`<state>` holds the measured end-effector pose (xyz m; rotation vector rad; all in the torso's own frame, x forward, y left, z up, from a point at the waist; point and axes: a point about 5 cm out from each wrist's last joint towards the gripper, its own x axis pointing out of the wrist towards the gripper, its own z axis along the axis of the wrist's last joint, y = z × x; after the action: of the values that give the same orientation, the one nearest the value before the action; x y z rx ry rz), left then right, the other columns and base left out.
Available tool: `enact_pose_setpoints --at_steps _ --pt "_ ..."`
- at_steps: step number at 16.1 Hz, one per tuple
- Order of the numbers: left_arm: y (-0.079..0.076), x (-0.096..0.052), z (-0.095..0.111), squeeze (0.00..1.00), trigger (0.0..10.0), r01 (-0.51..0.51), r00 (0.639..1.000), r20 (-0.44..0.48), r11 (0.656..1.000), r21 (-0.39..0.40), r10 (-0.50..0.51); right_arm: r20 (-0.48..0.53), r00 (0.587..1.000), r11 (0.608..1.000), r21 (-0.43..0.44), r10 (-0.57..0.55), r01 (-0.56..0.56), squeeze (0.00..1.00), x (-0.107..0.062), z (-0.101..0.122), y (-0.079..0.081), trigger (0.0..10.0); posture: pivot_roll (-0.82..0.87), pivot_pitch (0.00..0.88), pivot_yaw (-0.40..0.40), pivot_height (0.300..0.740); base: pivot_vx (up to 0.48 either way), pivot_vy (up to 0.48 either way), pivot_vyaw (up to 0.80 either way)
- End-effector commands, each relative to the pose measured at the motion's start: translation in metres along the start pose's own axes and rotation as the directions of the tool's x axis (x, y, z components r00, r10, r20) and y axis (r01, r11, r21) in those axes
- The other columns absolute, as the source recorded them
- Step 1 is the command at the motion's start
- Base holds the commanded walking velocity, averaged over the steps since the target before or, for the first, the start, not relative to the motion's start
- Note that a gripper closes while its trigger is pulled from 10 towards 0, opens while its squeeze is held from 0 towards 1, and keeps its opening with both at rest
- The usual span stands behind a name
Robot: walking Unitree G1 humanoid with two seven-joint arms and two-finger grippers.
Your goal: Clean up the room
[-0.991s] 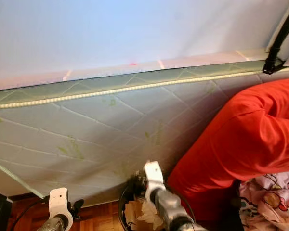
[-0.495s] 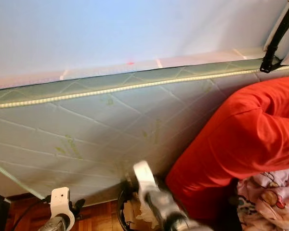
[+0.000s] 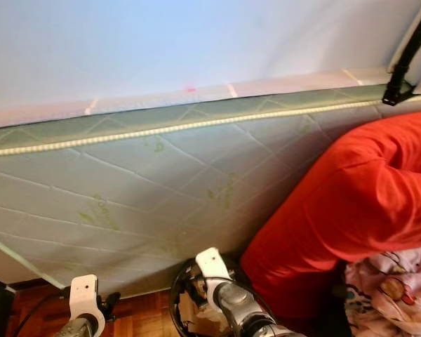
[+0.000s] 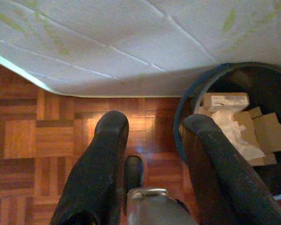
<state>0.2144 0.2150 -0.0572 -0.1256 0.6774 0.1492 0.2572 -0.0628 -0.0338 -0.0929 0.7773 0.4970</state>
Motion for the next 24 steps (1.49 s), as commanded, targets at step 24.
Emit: enact_pose_setpoints --at_steps 24 --pt "0.01 -0.004 -0.005 0.0 10.0 -0.041 0.999 0.005 0.999 0.002 0.041 0.487 0.871 0.958 0.276 -0.07 -0.077 0.0 -0.01 0.085 -0.016 10.0 0.23 0.098 -0.065 0.74 0.0 0.0 0.0"
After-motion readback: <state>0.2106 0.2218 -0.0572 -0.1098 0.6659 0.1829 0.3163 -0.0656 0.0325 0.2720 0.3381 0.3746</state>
